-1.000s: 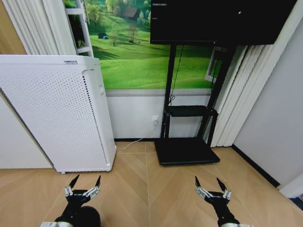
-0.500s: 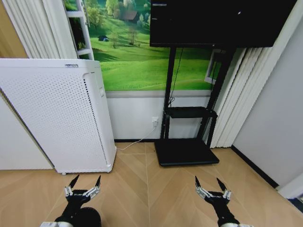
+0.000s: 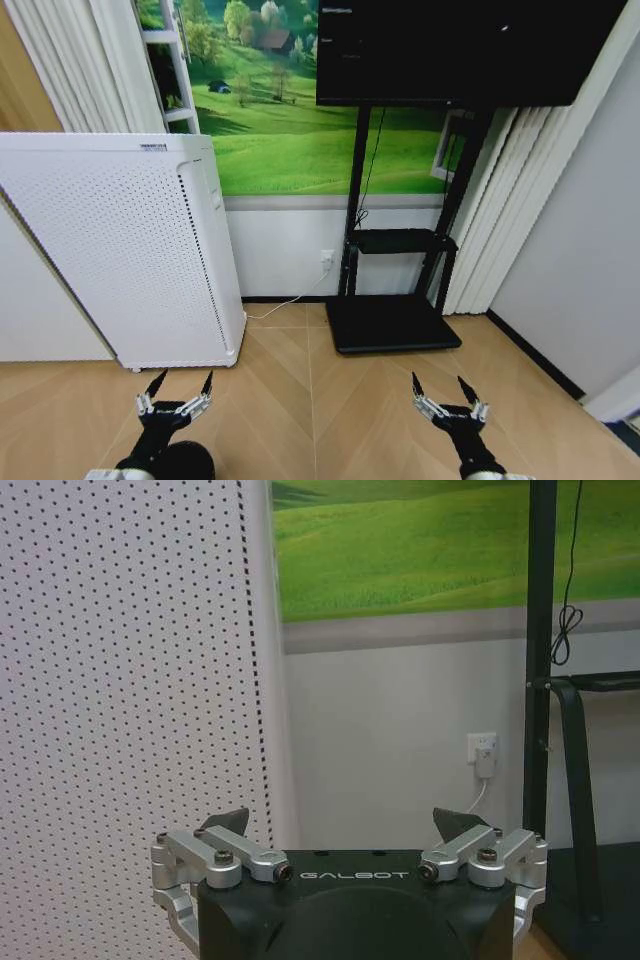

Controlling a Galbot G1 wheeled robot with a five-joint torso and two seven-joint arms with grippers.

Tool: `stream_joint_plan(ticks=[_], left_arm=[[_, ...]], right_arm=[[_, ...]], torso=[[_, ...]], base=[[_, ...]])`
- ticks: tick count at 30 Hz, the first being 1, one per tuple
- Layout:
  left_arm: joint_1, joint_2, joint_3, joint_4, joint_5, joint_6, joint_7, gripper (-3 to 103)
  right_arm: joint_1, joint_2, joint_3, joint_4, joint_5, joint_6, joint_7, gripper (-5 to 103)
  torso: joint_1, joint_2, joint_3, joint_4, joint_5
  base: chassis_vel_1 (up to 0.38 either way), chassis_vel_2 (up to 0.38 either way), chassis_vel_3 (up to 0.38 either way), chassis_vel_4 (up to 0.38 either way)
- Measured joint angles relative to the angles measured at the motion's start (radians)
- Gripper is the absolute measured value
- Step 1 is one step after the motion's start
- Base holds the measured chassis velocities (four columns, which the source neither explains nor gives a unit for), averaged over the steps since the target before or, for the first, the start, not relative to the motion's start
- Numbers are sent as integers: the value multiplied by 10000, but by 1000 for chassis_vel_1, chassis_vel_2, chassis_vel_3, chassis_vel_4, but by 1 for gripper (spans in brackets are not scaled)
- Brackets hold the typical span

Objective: Pick up the trash bin and place the garbage on the floor into it.

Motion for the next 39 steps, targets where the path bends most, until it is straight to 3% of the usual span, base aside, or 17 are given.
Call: stream_joint_plan(ticks=[30, 39], left_arm=[[0, 0, 0, 0, 0, 0, 1, 100], [0, 1, 0, 0, 0, -1, 0, 100]], right_arm=[[0, 0, 0, 0, 0, 0, -1, 100], [0, 0, 0, 0, 0, 0, 0, 100]], torso=[[296, 943, 645, -1, 0], [454, 1415, 955, -1, 0]], base=[[-1, -1, -2, -1], [40, 49, 52, 40]])
